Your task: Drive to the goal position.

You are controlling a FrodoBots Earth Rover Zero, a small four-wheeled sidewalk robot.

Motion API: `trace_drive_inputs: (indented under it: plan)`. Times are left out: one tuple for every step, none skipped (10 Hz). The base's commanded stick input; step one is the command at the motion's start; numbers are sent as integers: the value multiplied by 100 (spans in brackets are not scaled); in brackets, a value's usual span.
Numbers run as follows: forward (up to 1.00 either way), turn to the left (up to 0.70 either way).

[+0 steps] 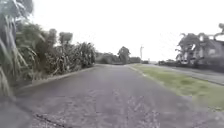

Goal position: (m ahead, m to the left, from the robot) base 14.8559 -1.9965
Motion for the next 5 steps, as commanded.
trace_drive_inputs:
  plan:
    - [100,0]
    - [100,0]
    - [100,0]
    - [100,0]
    - [100,0]
